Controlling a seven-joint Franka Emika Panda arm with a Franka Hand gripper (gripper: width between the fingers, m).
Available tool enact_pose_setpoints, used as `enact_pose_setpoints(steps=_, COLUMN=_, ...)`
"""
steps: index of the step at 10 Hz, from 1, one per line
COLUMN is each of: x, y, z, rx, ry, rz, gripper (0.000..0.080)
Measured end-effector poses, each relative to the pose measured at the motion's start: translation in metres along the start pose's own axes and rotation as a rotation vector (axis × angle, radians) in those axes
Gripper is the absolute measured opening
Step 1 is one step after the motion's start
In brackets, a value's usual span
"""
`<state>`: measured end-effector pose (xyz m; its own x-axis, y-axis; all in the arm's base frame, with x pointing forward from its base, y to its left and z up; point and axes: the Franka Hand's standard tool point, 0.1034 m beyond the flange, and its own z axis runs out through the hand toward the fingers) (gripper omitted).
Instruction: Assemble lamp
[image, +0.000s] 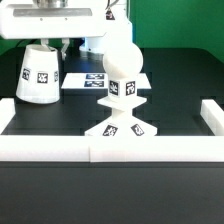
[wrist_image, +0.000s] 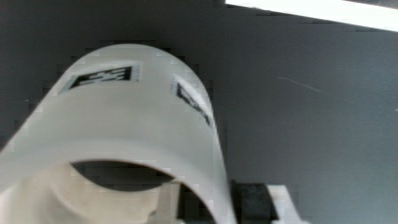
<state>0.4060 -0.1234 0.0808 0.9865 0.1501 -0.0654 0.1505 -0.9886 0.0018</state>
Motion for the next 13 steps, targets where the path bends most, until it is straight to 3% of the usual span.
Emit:
enact_pose_setpoints(steps=4, x=0.033, y=-0.019, z=-0.035, rx=0.044, ry=-0.044, rz=-0.058, gripper=0.0044)
enact_pose_setpoints(steps=5, x=0.043, y=-0.025, z=-0.046, rx=0.069, ry=-0.064, rz=-0.071, gripper=0.0044)
enact_pose_setpoints(steps=7, x=0.063, y=-0.029, z=-0.067, rx=0.091, ry=-0.052, rz=-0.129, gripper=0.0044)
enact_pose_setpoints(steps=8, x=0.070, y=-0.028, z=-0.072, rx=0.104, ry=-0.033, rz=-0.150, gripper=0.0045)
enact_pose_setpoints(steps=13, x=0.067, y=-0.030, z=-0.067, rx=0.105, ry=-0.043, rz=-0.148, gripper=0.0045)
